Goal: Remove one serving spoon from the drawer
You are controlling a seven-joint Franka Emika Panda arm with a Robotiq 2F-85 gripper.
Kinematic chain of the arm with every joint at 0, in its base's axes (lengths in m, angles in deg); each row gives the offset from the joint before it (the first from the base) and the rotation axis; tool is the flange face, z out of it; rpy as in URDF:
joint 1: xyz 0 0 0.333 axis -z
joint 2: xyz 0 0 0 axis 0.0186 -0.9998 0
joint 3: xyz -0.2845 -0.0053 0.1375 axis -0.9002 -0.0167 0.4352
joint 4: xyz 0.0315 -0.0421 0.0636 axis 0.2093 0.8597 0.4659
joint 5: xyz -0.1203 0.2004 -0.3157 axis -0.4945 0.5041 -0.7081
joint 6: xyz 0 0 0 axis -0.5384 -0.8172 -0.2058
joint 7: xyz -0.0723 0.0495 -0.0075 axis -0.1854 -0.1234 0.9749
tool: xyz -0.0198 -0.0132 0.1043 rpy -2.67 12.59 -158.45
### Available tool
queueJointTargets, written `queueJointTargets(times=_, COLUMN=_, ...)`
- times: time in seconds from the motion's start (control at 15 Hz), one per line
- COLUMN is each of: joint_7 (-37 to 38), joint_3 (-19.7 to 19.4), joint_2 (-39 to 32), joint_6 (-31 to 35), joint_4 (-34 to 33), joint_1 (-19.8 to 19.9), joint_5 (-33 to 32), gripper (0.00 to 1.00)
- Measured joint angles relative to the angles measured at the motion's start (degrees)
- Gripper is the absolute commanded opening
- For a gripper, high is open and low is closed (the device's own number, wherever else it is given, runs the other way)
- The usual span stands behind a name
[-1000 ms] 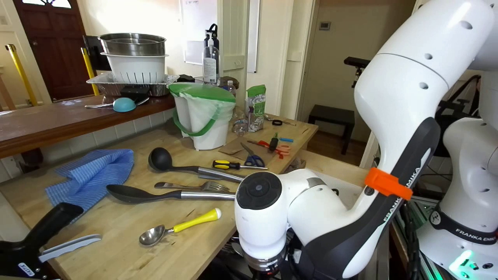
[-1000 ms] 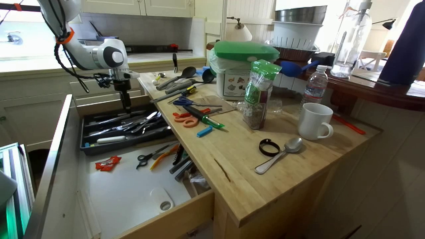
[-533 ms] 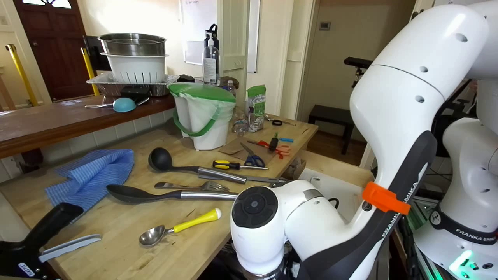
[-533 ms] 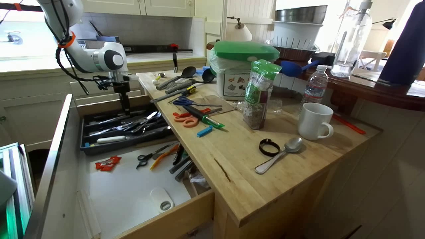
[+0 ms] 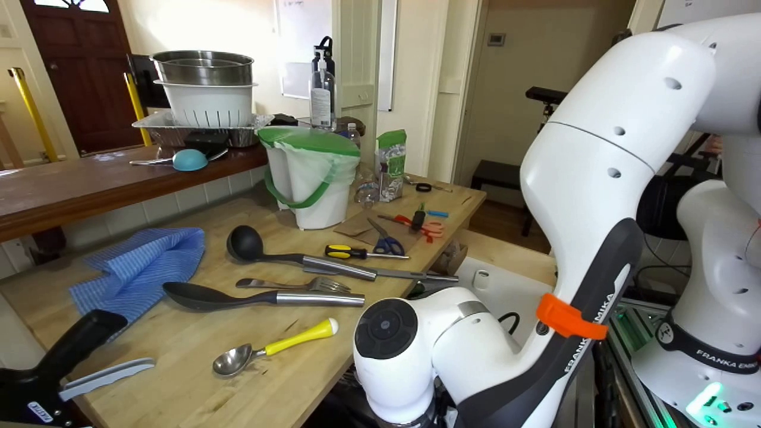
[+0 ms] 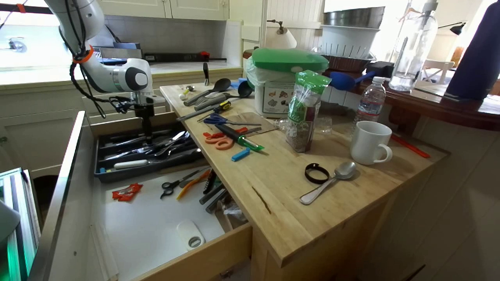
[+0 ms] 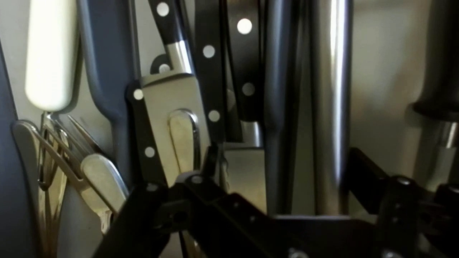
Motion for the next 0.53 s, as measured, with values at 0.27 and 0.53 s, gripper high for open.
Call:
queueJointTargets(times=0.27, joint_7=-0.4, joint_3=0.1, joint_2=-0.8, joint_6=0.0, joint_4=-1.0, joint_1=0.6, joint_5=0.8, gripper=0.42)
queueJointTargets(times=0.53, joint_7=-0.4, joint_3=0.1, joint_2=-0.7, joint_6=0.0, joint_4=-2.0, joint_1=0.3, joint_5=0.9, gripper=0.12)
